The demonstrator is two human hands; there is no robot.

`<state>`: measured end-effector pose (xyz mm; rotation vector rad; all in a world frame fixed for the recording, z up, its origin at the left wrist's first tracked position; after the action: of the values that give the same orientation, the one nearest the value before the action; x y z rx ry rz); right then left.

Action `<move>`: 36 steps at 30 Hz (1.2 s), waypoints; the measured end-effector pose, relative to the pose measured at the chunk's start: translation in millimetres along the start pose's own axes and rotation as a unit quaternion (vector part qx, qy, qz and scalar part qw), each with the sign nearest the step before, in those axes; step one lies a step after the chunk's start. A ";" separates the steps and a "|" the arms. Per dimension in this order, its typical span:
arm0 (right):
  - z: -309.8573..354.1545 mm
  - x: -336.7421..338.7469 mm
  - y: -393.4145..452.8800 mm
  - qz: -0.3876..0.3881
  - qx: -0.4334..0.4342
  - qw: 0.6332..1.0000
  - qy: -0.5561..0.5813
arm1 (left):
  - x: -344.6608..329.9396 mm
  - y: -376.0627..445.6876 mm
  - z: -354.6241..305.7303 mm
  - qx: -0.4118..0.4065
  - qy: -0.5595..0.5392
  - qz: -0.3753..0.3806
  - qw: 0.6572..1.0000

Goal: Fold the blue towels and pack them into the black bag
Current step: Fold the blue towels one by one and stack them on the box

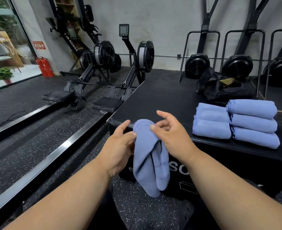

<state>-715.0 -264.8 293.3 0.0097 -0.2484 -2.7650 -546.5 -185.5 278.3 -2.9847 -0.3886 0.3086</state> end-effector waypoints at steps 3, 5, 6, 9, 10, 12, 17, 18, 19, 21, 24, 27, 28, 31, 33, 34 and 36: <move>-4.2 0.9 -7.0 -0.077 0.056 0.995 -0.032 | 5.0 14.3 -9.5 0.027 -0.100 -0.035 0.994; -3.7 0.5 -14.0 -0.051 0.073 0.995 -0.051 | 10.9 23.5 -13.6 0.028 -0.148 -0.041 0.988; -3.3 -0.5 -17.0 -0.022 0.072 0.996 -0.052 | 13.0 26.3 -16.1 0.027 -0.166 -0.045 0.985; -6.9 -6.7 -21.4 0.045 0.044 0.998 -0.023 | 13.7 28.6 -20.9 0.020 -0.157 -0.054 0.986; -8.6 -8.7 -22.5 0.058 0.036 0.998 -0.006 | 11.8 26.8 -21.4 0.022 -0.154 -0.062 0.986; -11.8 -12.2 -24.6 0.063 0.033 0.997 0.006 | 10.4 25.6 -18.6 0.023 -0.143 -0.073 0.987; -25.7 -15.6 -16.8 0.056 0.014 0.998 0.000 | 4.5 15.4 -14.6 0.038 -0.101 -0.070 0.992; -28.6 -16.3 -14.6 0.055 0.013 0.998 0.014 | 2.3 12.0 -16.0 0.039 -0.090 -0.067 0.993; -30.6 -16.8 -13.0 0.051 0.014 0.998 0.024 | 0.8 10.1 -16.5 0.040 -0.084 -0.065 0.994; -29.2 -16.4 -10.9 0.027 0.018 0.999 0.038 | -0.4 8.0 -18.0 0.042 -0.078 -0.070 0.994; -20.2 -9.0 -6.4 -0.113 0.058 0.991 -0.052 | 3.8 11.0 -20.0 0.044 -0.102 -0.060 0.992; -10.6 -9.8 -8.4 -0.142 0.061 0.984 -0.093 | 5.3 11.4 -24.5 0.045 -0.138 -0.041 0.989; -10.1 -13.4 -10.0 -0.118 0.051 0.989 -0.075 | 4.0 11.0 -25.2 0.046 -0.143 -0.051 0.987; -14.1 -22.8 -13.7 -0.044 0.014 0.999 -0.011 | -5.9 6.9 -26.0 0.041 -0.142 -0.067 0.987; -15.7 -24.1 -13.4 -0.016 -0.018 1.000 -0.016 | -12.2 2.0 -27.5 0.039 -0.129 -0.067 0.989; -14.4 -24.4 -13.9 -0.004 -0.030 0.999 -0.025 | -13.6 0.9 -27.6 0.039 -0.127 -0.067 0.989; -10.1 -25.1 -15.4 0.012 -0.053 0.998 -0.043 | -14.7 -0.3 -28.7 0.042 -0.136 -0.064 0.988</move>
<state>-696.6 -243.5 280.0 -0.1384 -0.1235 -2.7544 -554.3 -191.7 309.0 -2.8234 -0.5756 0.7021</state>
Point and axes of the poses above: each hand's wrist, its own y-axis towards the middle knuckle, its own x-axis out of the back of the hand, z = x × y, the point moved 1 cm from there along y, towards the middle knuckle, and after that the axes turned 8 degrees about y, right-handed, at the moved point
